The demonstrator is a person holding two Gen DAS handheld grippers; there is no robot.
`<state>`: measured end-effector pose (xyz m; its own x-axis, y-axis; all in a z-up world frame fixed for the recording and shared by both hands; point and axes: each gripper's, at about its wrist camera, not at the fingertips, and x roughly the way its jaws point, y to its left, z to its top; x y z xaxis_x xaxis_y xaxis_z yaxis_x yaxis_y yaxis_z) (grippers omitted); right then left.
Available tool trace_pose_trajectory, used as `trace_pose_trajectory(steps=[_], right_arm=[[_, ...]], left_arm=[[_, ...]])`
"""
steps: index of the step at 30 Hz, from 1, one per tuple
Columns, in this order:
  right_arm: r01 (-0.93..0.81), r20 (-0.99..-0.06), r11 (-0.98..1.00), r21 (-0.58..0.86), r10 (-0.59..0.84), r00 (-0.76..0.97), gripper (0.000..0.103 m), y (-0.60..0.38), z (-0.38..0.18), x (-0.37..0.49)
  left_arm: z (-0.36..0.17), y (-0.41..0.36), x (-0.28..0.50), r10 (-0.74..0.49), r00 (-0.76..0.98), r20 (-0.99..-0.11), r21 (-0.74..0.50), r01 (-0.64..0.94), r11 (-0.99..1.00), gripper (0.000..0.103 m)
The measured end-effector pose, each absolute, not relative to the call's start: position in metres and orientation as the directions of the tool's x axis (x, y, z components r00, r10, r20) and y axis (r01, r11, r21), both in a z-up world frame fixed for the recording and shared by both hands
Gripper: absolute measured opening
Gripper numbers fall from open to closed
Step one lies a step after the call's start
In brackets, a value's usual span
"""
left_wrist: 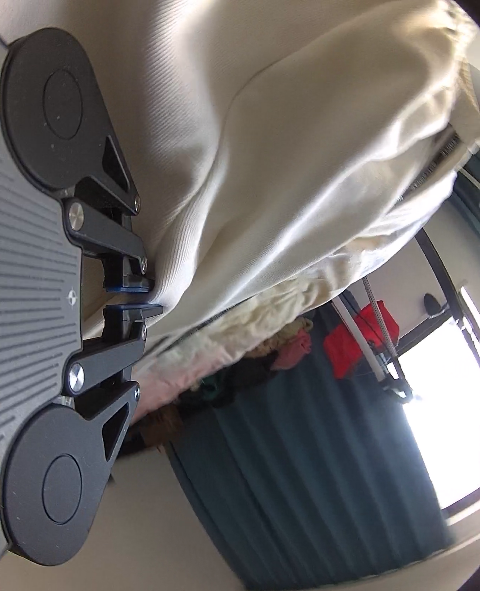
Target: Fold clothes
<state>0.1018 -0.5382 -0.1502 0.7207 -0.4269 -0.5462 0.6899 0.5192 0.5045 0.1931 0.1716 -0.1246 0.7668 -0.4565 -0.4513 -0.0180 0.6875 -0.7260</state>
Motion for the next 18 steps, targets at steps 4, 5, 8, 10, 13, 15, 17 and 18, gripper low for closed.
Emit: trace_pose_trajectory(steps=[4,5,8,10,13,15,17,18], right_arm=[[0.699,-0.592,0.549,0.458,-0.398,0.7,0.012,-0.526,-0.141,0.11],[0.699,-0.61,0.558,0.447,-0.382,0.695,0.013,-0.524,-0.137,0.113],[0.686,-0.627,0.602,0.409,-0.361,0.69,0.038,-0.509,-0.121,0.108],[0.653,-0.609,0.627,0.425,-0.335,0.719,0.075,-0.497,-0.111,0.095],[0.588,-0.564,0.691,0.42,-0.309,0.766,0.084,-0.471,-0.088,0.073],[0.538,-0.542,0.743,0.399,-0.282,0.792,0.084,-0.451,-0.071,0.057],[0.491,-0.515,0.783,0.381,-0.262,0.817,0.084,-0.429,-0.056,0.037],[0.464,-0.508,0.804,0.371,-0.243,0.826,0.084,-0.418,-0.049,0.028]], left_arm=[[-0.104,0.147,0.188,-0.379,0.774,-0.508,-0.568,0.029,0.822,0.011],[-0.098,0.141,0.187,-0.372,0.774,-0.512,-0.548,0.039,0.835,0.015],[-0.086,0.129,0.173,-0.357,0.782,-0.511,-0.489,0.077,0.869,0.031],[-0.078,0.121,0.163,-0.349,0.786,-0.51,-0.452,0.1,0.887,0.051],[-0.064,0.11,0.14,-0.343,0.791,-0.506,-0.402,0.136,0.905,0.064],[-0.055,0.103,0.125,-0.338,0.796,-0.502,-0.369,0.156,0.916,0.072],[-0.046,0.097,0.11,-0.324,0.806,-0.495,-0.332,0.17,0.928,0.078],[-0.041,0.095,0.102,-0.317,0.812,-0.489,-0.311,0.177,0.934,0.081]])
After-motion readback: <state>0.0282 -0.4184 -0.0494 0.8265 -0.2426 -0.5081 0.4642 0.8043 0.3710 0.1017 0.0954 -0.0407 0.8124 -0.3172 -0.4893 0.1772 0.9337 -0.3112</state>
